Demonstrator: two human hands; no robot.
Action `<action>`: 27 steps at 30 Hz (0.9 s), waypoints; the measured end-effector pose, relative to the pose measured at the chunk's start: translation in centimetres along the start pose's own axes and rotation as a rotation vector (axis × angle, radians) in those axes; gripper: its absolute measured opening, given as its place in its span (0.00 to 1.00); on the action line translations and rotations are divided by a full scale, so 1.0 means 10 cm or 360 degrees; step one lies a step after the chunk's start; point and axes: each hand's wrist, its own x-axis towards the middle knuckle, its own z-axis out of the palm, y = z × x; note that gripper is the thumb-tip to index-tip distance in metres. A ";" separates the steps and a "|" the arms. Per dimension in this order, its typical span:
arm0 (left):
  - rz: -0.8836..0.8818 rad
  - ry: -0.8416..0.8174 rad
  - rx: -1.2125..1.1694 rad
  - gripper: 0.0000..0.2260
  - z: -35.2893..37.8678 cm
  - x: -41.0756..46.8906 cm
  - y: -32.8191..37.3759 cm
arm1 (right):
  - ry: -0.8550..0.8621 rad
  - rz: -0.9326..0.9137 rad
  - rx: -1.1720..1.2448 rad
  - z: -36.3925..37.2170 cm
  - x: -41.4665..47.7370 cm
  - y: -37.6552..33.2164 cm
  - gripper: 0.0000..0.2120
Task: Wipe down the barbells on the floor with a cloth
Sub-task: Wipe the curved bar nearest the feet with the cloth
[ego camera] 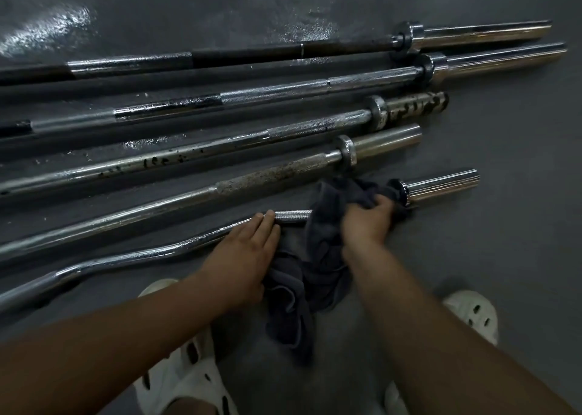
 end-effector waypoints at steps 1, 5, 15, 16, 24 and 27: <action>-0.0006 -0.0021 0.0023 0.46 -0.01 0.01 0.01 | -0.0182 -0.0121 -0.0195 0.08 -0.21 0.05 0.18; -0.0001 0.0005 -0.0009 0.48 0.01 0.00 -0.02 | -0.0768 -0.0353 -0.0374 0.01 -0.44 0.22 0.17; -0.0026 0.0021 -0.0077 0.47 0.04 -0.01 -0.07 | -0.0917 -0.1482 -0.1222 -0.02 -0.72 0.18 0.18; -0.0025 0.0046 -0.0089 0.46 0.06 -0.01 -0.08 | -0.0760 -0.1318 -0.1150 -0.05 -0.50 0.13 0.20; -0.0003 0.0046 -0.0091 0.46 0.04 -0.01 -0.09 | -0.1220 -0.1306 -0.1478 -0.02 -0.61 0.12 0.33; -0.0007 0.0068 -0.0114 0.44 0.02 -0.03 -0.05 | -0.0877 -0.1198 -0.1475 -0.11 -0.28 0.05 0.26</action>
